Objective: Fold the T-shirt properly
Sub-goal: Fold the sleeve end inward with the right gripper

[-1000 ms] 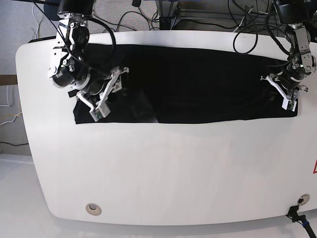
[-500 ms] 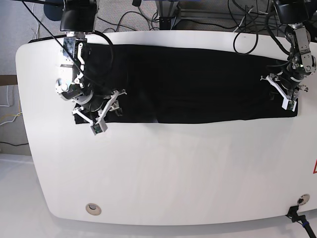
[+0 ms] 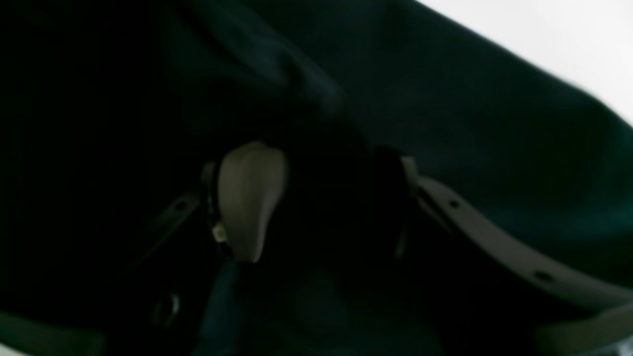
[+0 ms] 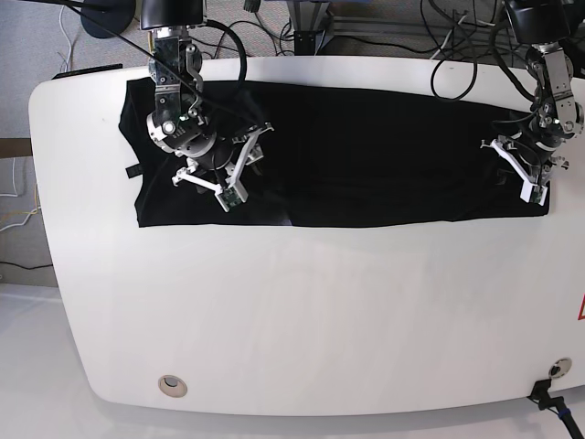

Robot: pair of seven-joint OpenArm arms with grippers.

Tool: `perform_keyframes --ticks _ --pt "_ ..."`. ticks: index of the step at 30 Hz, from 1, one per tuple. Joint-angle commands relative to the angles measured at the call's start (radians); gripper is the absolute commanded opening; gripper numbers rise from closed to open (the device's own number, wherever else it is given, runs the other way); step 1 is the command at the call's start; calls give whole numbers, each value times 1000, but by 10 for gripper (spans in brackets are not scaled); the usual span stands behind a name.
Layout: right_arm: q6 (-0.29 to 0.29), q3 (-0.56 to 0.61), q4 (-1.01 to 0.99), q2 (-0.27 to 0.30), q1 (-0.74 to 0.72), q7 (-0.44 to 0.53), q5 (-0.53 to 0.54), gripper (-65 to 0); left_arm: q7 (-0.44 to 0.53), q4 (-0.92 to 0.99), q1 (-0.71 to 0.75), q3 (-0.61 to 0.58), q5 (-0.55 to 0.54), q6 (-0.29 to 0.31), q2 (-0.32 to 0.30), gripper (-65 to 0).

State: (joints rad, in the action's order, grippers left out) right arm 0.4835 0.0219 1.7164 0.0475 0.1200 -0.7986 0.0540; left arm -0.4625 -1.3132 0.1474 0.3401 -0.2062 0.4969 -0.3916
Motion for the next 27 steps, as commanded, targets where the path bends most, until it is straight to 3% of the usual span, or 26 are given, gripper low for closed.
perform_keyframes --ticks 1,7,13,18,22,27 --pt "4 66 72 -5 7 21 56 -319 -65 4 8 -2 47 -4 -11 -432" --pt "1 192 147 -39 45 -58 166 -319 -65 4 7 -2 47 -4 -10 -432" --pt "7 261 185 -34 45 -104 232 -319 -65 7 -7 -2 47 -4 -8 -432" --pt "-1 163 216 -11 19 -100 220 -322 -65 -18 -7 3 43 -4 -8 -432" --pt "-1 37 207 33 -35 -78 185 -416 -65 -67 -7 4 43 -4 -7 -432" --pt "5 10 156 82 -38 -21 126 -585 -65 -72 -7 4 43 -4 -5 -432"
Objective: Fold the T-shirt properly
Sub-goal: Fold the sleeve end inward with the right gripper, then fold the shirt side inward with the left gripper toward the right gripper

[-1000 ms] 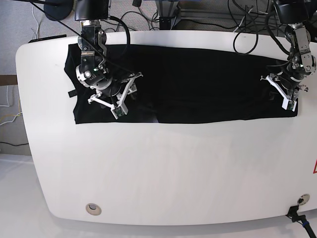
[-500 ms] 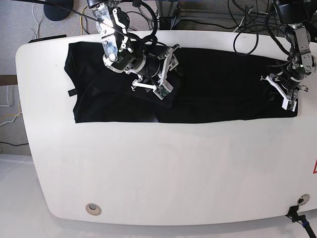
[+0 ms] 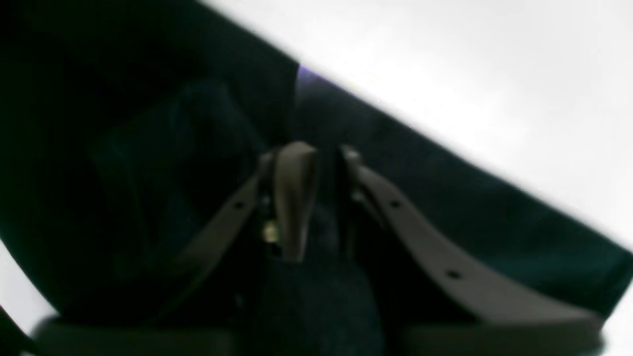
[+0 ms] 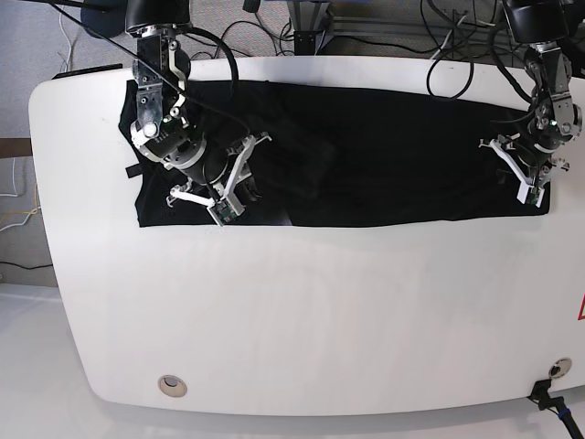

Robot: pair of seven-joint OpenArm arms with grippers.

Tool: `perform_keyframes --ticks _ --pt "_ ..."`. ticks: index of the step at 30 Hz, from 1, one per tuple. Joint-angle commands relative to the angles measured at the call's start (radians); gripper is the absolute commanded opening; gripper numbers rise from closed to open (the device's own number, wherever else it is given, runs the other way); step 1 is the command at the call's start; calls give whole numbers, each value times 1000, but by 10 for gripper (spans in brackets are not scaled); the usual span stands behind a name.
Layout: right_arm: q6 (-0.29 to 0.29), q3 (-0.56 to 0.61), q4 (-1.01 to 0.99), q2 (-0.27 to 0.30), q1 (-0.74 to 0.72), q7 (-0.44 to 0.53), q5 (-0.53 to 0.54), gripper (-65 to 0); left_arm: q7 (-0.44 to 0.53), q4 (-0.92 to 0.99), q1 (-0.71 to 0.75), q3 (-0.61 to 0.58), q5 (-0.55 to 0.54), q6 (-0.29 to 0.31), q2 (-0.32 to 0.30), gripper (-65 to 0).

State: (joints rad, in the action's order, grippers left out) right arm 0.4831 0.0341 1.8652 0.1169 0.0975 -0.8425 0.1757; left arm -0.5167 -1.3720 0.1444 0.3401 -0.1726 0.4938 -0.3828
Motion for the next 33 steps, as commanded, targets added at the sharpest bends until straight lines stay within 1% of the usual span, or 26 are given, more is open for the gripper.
perform_keyframes --ticks 1,2,4,7,11,13,16,25,26,28,29,31,32,33 --pt "6 -3 3 14 -12 22 5 -630 -10 -13 -2 4 9 -1 -14 -432" --pt "6 -3 -3 10 -2 22 3 -650 -10 -13 -1 4 9 -1 -14 -432" --pt "4 -3 -23 7 23 33 3 -650 -10 -11 4 6 9 -1 -15 -432" --pt "-1 -3 -88 5 52 98 3 -650 -10 -10 27 7 9 -1 -15 -432" --pt "-1 -3 -237 10 64 217 3 -650 -10 -7 47 17 11 -1 -17 -432" --pt "-1 -3 -304 11 58 240 3 -650 -10 -7 56 44 11 -1 -17 -432" --pt "-1 0 -339 11 57 283 2 -650 -10 -5 59 67 12 -1 -18 -432" --pt "-1 2 -345 11 35 286 2 -650 -10 -19 53 100 8 1 -20 -426" --pt "-1 2 -345 11 35 286 2 -650 -10 -39 53 118 6 7 -20 -401" --pt "-1 2 -345 11 35 286 2 -650 -16 -97 53 172 -35 58 -20 -307" --pt "-1 2 -345 11 35 286 2 -650 -27 -120 53 196 -64 70 -20 -298" --pt "-1 2 -345 11 37 286 2 -650 -95 -154 48 245 -126 78 -21 -296" --pt "-1 2 -345 11 37 286 2 -650 -133 -172 39 268 -164 79 -35 -295" --pt "-1 2 -345 11 37 286 2 -650 -178 -185 31 293 -212 98 -57 -295"
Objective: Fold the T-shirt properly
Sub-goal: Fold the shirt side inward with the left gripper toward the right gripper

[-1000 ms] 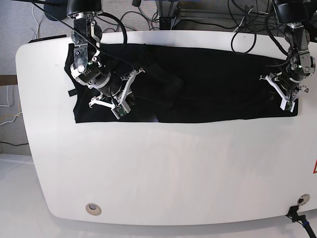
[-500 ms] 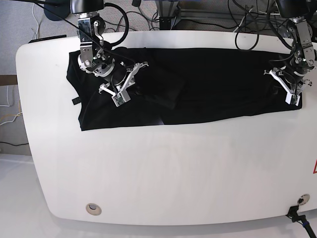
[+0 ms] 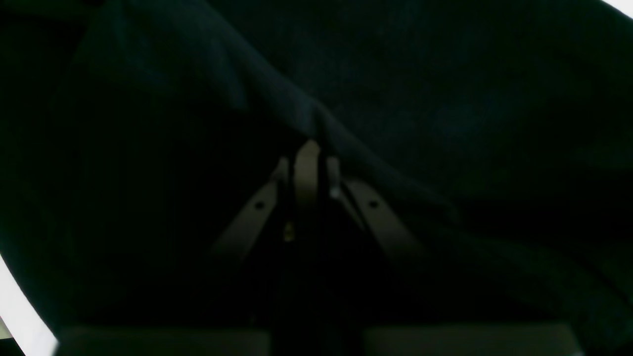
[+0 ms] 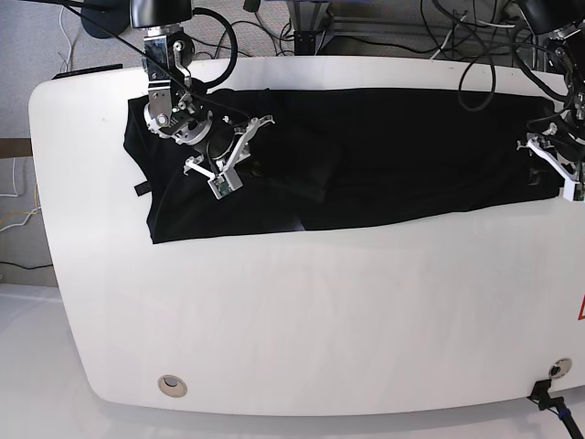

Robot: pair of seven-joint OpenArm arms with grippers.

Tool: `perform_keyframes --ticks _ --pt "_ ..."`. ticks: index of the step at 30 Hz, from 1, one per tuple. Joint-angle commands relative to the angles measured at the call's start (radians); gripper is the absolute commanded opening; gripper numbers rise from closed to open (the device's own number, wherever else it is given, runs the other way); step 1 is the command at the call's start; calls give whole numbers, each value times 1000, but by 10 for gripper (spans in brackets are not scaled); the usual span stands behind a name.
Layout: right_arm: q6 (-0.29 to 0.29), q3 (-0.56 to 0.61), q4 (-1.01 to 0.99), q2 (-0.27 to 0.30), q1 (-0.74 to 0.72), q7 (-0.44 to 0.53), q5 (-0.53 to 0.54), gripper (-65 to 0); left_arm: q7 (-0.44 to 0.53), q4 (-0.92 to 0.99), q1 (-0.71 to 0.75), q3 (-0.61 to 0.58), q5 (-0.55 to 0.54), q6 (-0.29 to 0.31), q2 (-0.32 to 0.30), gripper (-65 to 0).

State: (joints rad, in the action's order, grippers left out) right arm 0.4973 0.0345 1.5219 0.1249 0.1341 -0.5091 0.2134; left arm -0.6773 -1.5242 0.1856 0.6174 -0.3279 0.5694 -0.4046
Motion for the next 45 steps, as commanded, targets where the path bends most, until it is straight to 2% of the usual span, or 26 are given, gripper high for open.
perform_keyframes --ticks 1,4,6,11,16,19,24,32,34,37,38,42,45 --pt "-15 2 -2 3 0 -47 -36 -650 -61 -31 -16 43 -109 47 -50 -295" --pt "-15 3 -2 3 0 -47 -36 -650 -175 -6 -16 146 -225 103 -72 -295" --pt "-15 3 -2 3 -1 -47 -36 -650 -216 44 -16 203 -253 123 -75 -295" --pt "-12 3 -2 3 -1 -47 -36 -650 -223 195 -16 249 -253 129 -99 -294" --pt "-9 3 -2 3 0 -47 -36 -650 -221 261 -16 236 -253 129 -95 -294" --pt "-9 3 -2 3 0 -47 -36 -650 -221 261 -18 170 -254 129 -87 -294" --pt "-7 3 -2 5 0 -47 -36 -650 -220 261 -41 124 -250 129 -40 -295" --pt "-7 3 -2 5 0 -47 -36 -650 -215 268 -44 80 -250 129 -34 -305" --pt "-7 3 -2 5 0 -47 -36 -650 -178 268 -44 80 -250 129 -34 -390" --pt "-7 3 -2 5 -1 -47 -36 -650 -157 268 -42 83 -250 129 -34 -606" --pt "-7 3 -2 5 -1 -47 -36 -650 -157 268 -42 83 -251 129 -34 -650" --pt "-9 3 -2 3 -1 -47 -36 -650 -161 193 -38 83 -256 129 -34 -650" --pt "-9 3 -2 3 -1 -47 -36 -650 -220 64 -4 86 -304 129 -4 -650"
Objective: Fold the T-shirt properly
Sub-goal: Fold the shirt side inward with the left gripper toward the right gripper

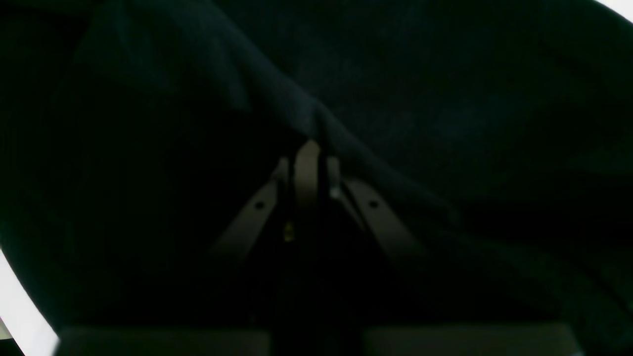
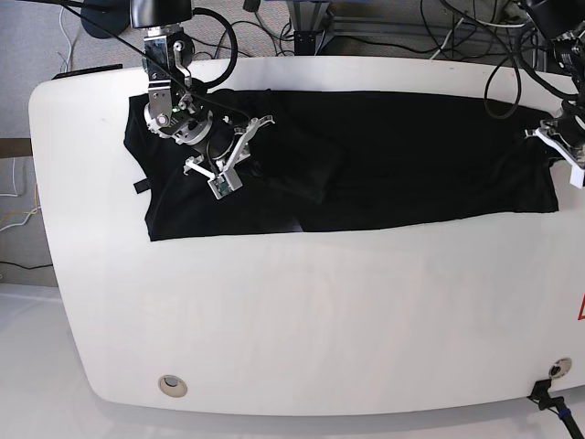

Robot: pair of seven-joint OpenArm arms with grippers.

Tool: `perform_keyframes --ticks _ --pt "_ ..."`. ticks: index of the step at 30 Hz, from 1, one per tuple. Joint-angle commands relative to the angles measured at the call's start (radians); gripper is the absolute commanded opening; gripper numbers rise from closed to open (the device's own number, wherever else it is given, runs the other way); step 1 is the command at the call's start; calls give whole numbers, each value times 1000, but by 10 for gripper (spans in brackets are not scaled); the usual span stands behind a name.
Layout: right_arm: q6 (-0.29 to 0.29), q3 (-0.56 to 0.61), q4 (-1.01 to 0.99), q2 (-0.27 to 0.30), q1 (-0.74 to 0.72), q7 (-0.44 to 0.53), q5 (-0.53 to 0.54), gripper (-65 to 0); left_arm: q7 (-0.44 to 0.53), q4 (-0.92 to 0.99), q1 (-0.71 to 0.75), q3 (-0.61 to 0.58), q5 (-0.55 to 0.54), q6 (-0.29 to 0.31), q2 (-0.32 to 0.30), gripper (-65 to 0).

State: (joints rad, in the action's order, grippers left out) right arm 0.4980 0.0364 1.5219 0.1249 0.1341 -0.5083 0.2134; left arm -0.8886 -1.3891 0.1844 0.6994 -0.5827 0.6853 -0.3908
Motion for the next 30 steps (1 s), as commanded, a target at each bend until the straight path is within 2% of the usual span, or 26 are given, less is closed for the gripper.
perform_keyframes --ticks 1,4,7,9,12,17,19,22,26,30 --pt "-9 1 -2 3 -1 -48 -36 -650 -34 -129 8 1 -75 13 -15 -650" --pt "-9 1 -2 3 -11 -48 -36 -650 -105 -258 37 -16 -150 13 17 -650" --pt "-11 1 -2 3 -14 -48 -36 -650 -186 -376 39 -62 -185 13 79 -650" --pt "-11 1 -2 2 -14 -48 -36 -650 -231 -438 34 -91 -194 13 145 -650" --pt "-11 1 -2 -1 -14 -48 -36 -650 -241 -471 23 -186 -198 13 246 -650" --pt "-12 1 -2 -1 -12 -48 -36 -650 -241 -467 -9 -352 -190 13 358 -650" --pt "-12 1 -2 -1 -11 -48 -36 -650 -241 -467 -13 -396 -190 -25 399 -650" --pt "-14 1 -2 -1 -8 -48 -36 -650 -241 -456 -46 -424 -190 -74 438 -650" --pt "-14 1 -2 -1 -6 -48 -36 -650 -241 -385 -62 -462 -190 -78 435 -650" --pt "-14 1 -2 -1 -6 -48 -36 -650 -241 -381 -59 -472 -190 -78 433 -485"
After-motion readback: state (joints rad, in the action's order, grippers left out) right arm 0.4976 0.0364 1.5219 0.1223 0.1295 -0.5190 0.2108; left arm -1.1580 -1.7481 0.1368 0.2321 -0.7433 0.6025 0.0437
